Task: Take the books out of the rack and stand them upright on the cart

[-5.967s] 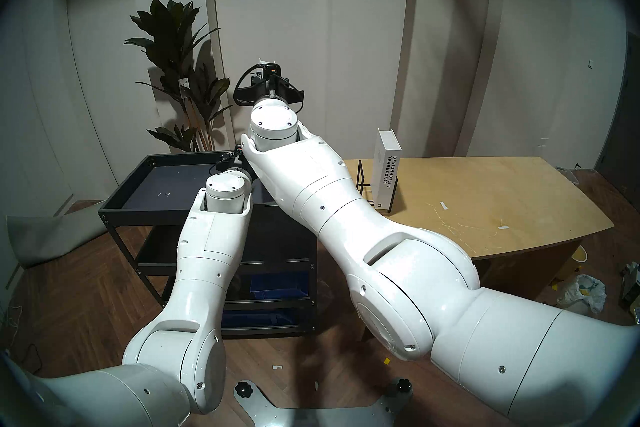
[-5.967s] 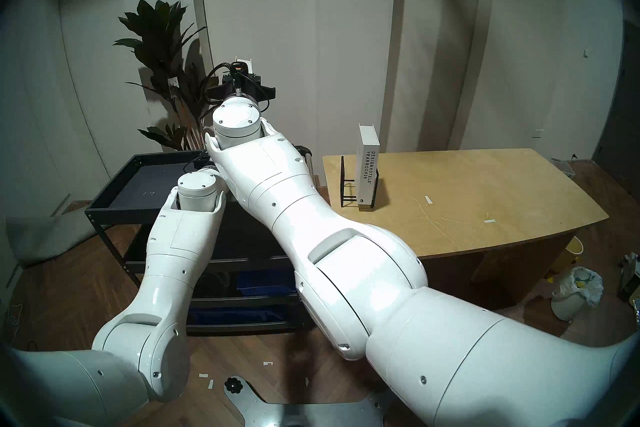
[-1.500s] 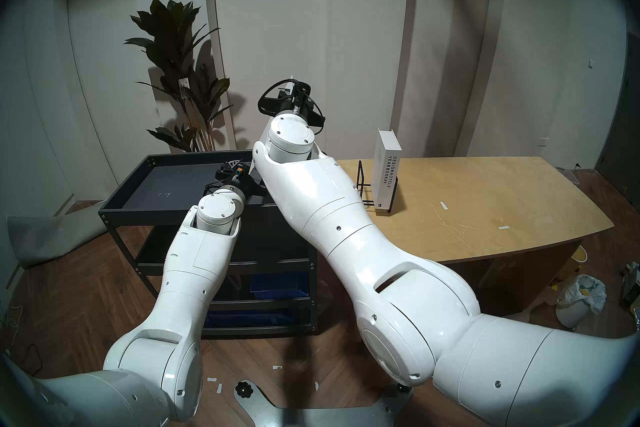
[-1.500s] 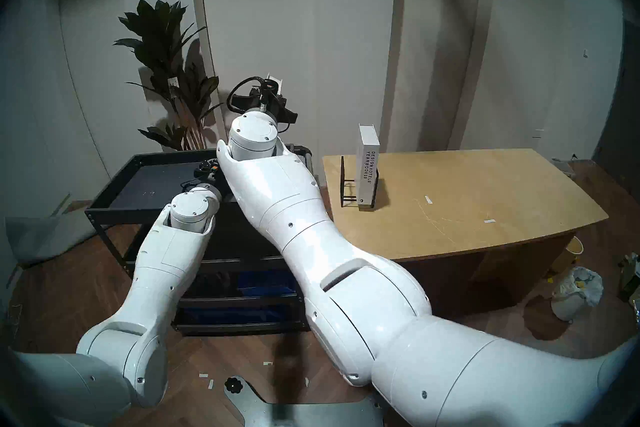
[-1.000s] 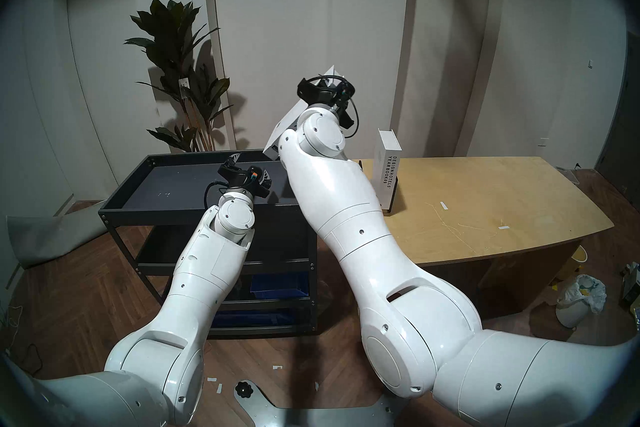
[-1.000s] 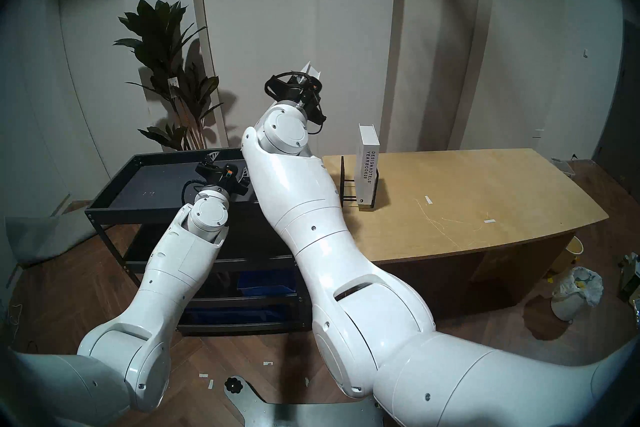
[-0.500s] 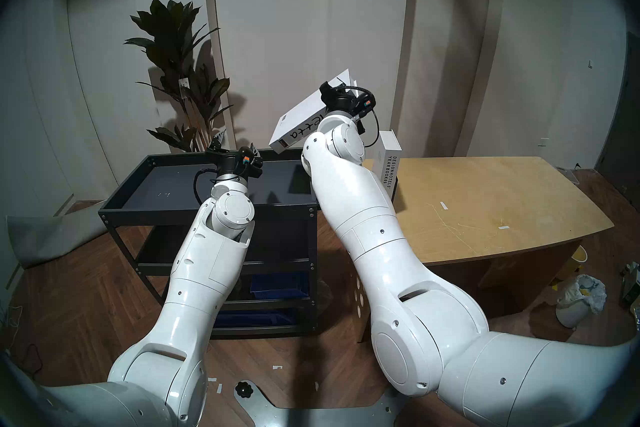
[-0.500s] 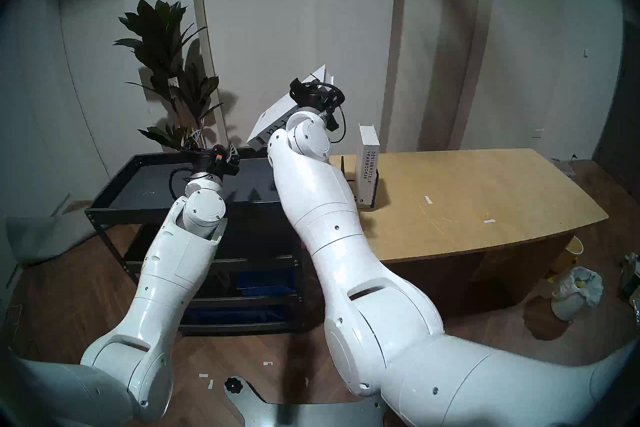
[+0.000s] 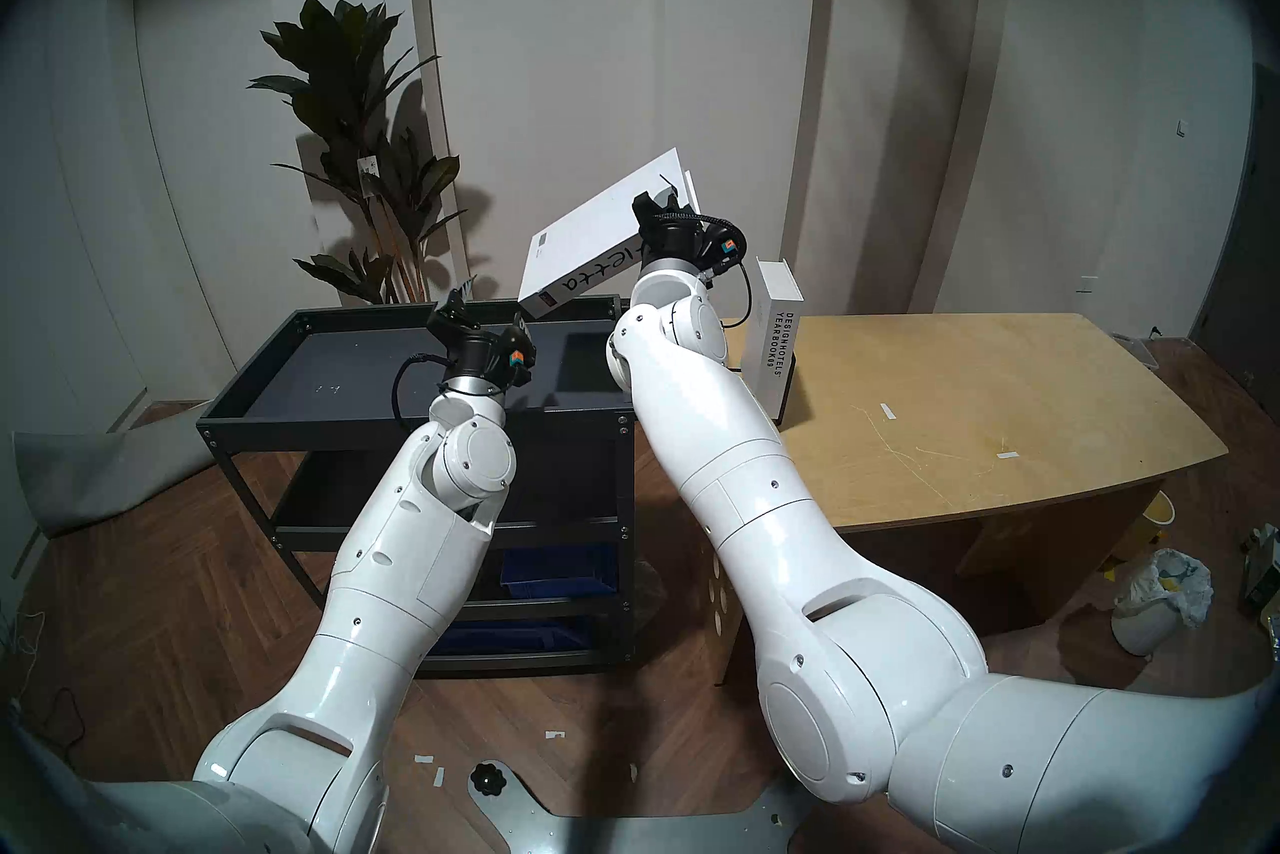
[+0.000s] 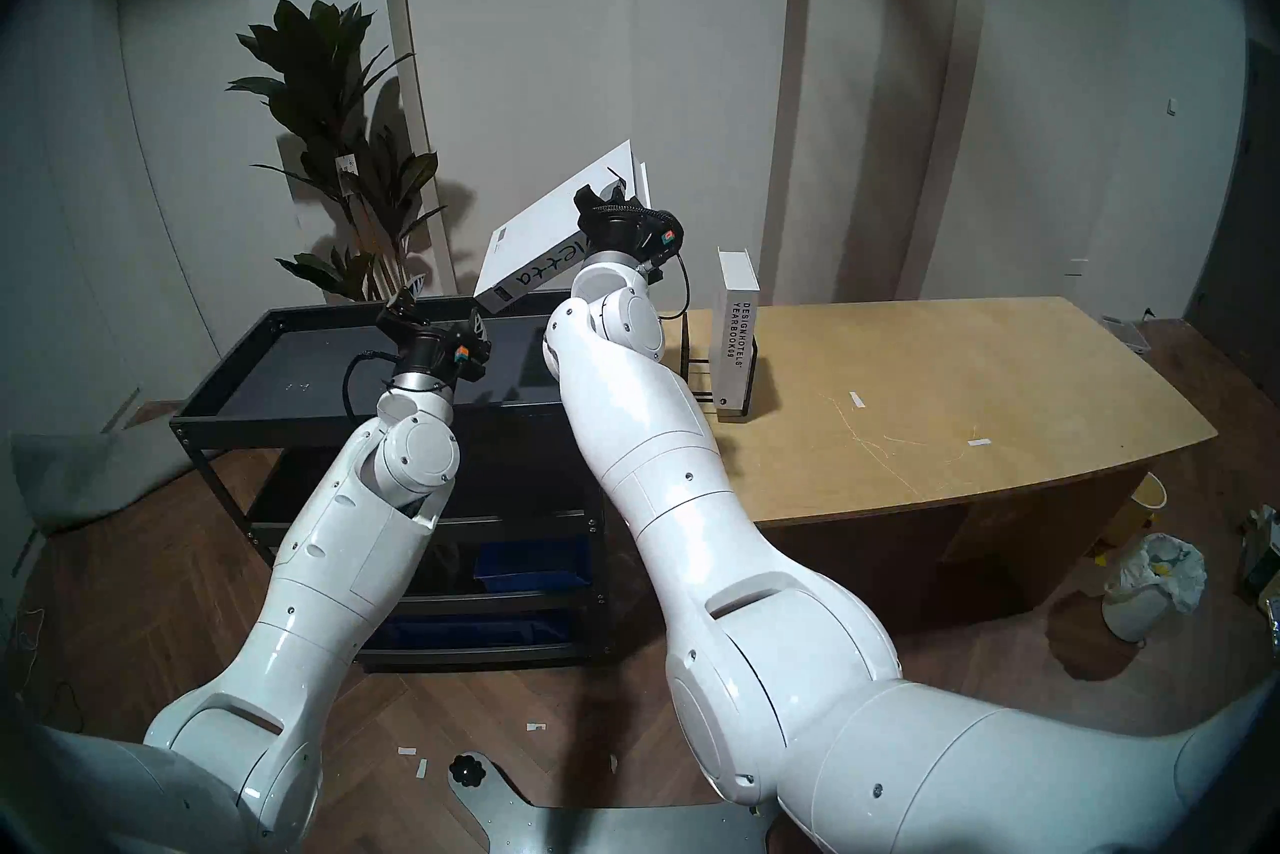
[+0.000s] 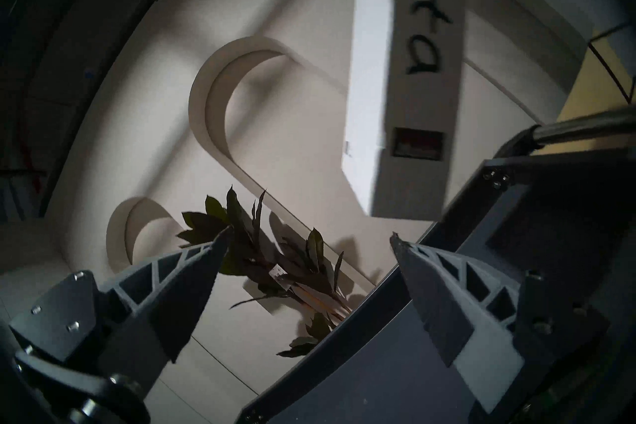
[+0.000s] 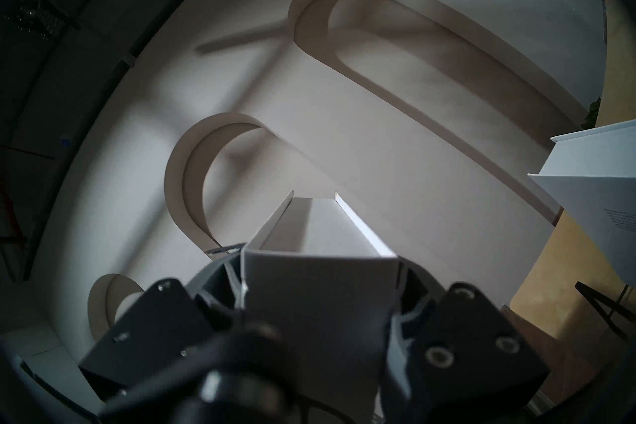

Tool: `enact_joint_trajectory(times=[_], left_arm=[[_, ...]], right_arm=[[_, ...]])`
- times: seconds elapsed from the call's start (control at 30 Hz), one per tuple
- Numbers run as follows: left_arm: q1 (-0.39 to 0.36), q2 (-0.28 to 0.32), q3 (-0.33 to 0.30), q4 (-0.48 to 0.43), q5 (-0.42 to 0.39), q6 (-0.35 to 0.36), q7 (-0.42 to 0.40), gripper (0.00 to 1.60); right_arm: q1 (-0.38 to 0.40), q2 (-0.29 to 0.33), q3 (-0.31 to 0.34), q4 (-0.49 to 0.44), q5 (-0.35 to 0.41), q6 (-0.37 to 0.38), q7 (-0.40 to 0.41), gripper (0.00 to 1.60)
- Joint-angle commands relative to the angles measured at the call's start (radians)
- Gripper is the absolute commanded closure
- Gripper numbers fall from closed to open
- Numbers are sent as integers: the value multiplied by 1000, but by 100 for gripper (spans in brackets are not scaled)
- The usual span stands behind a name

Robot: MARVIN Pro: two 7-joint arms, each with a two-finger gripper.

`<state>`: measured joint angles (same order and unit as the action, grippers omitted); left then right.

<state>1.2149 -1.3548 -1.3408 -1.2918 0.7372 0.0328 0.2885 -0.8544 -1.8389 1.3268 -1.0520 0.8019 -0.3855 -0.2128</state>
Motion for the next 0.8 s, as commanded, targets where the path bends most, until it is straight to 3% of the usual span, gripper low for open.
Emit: enact_joint_trajectory(times=[0.0,0.13,0.4,0.77], left_arm=[[-61,20,18,72,64,-35,74,0],[-106,4,37,124,93,-37,107,0],[-150,-13,75,131,142,-33,146,0],[-138,-29,92,55,163,-7,158,0]], right_arm=[[21,19,23,-39,85,34,121,160],[16,15,32,-39,114,35,142,160],[3,4,28,-28,132,25,171,160],[-2,-9,23,-6,147,-22,189,160]])
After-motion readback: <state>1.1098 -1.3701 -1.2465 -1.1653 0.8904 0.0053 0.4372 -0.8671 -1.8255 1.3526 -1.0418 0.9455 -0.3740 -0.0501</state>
